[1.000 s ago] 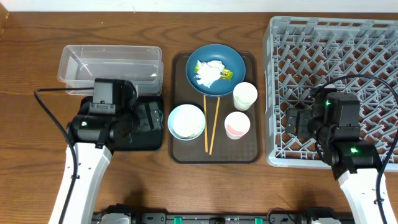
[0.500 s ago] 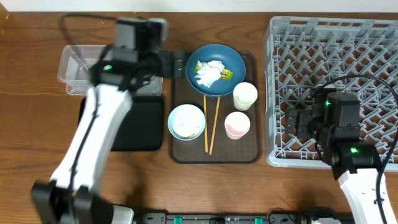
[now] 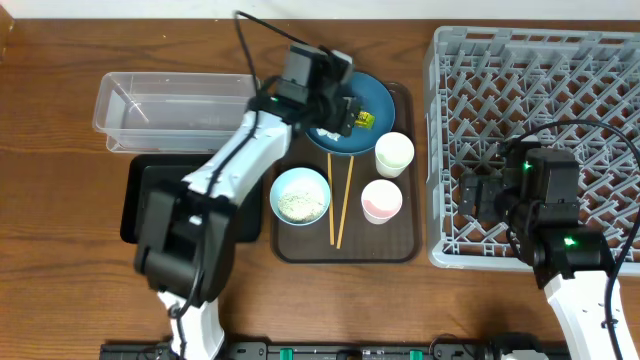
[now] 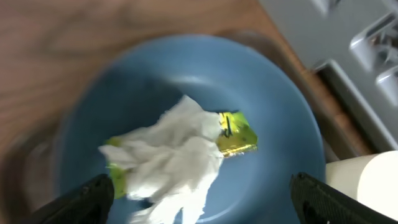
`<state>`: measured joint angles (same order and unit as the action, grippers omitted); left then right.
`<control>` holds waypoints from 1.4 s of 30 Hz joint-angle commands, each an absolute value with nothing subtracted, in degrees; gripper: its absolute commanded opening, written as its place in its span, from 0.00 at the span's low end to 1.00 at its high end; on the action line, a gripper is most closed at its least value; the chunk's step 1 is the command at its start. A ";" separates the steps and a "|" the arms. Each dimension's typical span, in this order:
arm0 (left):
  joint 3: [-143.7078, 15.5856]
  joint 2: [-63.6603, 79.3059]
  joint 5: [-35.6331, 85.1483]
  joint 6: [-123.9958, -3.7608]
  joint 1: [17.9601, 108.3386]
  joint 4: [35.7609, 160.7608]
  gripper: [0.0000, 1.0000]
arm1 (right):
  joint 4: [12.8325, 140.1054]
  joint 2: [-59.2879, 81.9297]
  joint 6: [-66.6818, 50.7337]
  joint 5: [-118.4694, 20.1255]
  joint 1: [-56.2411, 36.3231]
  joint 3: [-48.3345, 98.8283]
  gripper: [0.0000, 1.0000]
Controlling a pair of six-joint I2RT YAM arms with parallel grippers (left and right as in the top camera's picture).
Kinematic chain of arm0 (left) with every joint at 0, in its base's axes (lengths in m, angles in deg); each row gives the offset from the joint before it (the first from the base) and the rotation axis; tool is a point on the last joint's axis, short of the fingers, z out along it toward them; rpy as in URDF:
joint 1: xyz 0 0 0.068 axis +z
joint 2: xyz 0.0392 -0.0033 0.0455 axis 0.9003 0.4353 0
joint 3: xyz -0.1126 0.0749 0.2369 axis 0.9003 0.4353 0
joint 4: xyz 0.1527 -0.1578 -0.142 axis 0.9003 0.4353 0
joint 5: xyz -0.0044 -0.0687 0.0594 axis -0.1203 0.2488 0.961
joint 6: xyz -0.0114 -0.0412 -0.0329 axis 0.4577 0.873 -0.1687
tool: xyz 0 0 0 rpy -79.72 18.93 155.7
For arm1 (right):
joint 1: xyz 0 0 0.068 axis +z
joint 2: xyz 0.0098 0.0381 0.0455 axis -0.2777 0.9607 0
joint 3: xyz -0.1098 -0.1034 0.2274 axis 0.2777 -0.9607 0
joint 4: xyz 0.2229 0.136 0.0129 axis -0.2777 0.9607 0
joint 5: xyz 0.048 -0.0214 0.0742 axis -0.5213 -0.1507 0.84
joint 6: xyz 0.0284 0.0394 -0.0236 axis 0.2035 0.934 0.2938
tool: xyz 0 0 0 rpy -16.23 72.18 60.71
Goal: Sort waste into correct bins and load items into the dishwasher rack
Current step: 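Move the left gripper over the blue plate to the white tissue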
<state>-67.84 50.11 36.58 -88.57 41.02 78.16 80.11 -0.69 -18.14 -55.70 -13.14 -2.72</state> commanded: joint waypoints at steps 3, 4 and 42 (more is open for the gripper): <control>-68.63 53.49 36.74 -90.01 40.69 78.51 0.91 | 80.46 -0.78 -17.83 -55.48 -12.72 -1.52 0.99; -68.63 53.86 36.74 -90.01 40.69 78.64 0.91 | 80.52 -0.78 -17.83 -55.48 -12.72 -1.52 0.99; -66.79 56.12 43.01 -90.03 40.69 81.49 0.63 | 80.59 -0.78 -17.83 -55.46 -12.72 -1.52 0.99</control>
<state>-67.14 55.02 42.07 -89.83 40.69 81.42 80.46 -0.69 -18.14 -55.70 -13.14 -2.72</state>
